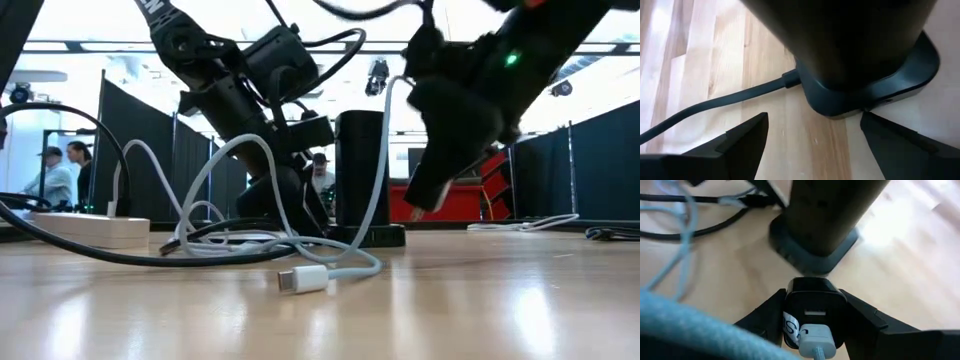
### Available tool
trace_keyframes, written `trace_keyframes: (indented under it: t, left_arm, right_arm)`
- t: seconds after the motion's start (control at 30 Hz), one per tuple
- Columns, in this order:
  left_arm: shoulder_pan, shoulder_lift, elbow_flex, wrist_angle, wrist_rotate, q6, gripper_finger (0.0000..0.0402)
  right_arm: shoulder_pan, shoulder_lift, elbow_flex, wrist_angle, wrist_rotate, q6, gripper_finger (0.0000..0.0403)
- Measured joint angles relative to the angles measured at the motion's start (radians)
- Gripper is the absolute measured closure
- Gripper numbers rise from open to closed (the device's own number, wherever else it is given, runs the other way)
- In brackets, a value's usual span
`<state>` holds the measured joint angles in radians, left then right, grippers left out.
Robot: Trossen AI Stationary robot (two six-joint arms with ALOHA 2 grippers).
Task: Insert USB
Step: Insert the black charger adapter into the top black outlet extension
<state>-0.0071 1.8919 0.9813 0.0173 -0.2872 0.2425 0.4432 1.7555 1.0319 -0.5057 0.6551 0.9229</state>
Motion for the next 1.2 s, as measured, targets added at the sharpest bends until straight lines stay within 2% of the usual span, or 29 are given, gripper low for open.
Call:
trace_keyframes:
  t: [0.17,0.33,0.47,0.7,0.87,0.97,1.1,1.2]
  left_arm:
    - [0.001,0.000,-0.002,0.021,-0.007,0.018,0.0090]
    - [0.004,0.001,-0.002,0.029,0.053,0.000,0.0090]
    - [-0.001,0.002,-0.002,0.036,0.100,-0.006,0.0090]
    - [-0.004,0.003,-0.003,0.071,0.181,-0.016,0.0090]
    - [-0.003,-0.007,-0.003,0.034,0.092,0.062,0.0090]
    - [0.015,-0.035,-0.003,-0.011,0.072,0.111,0.0090]
    - [0.050,-0.107,-0.003,-0.059,0.137,0.118,0.0090]
    - [0.080,-0.152,-0.003,-0.064,0.189,0.102,0.0090]
  right_arm:
    - [-0.013,0.020,-0.049,0.106,0.002,0.001,0.0259]
    - [-0.055,0.054,-0.095,0.262,0.028,-0.059,0.0259]
    - [-0.070,0.056,-0.102,0.212,0.096,-0.057,0.0259]
    - [-0.109,0.053,-0.104,0.093,0.141,-0.034,0.0259]
    - [-0.062,0.019,-0.090,0.094,0.199,-0.060,0.0259]
    - [0.004,-0.008,-0.075,0.089,0.222,-0.222,0.0259]
    - [0.070,-0.010,-0.014,0.047,0.257,-0.474,0.0259]
    - [0.079,0.008,0.053,-0.018,0.303,-0.590,0.0259]
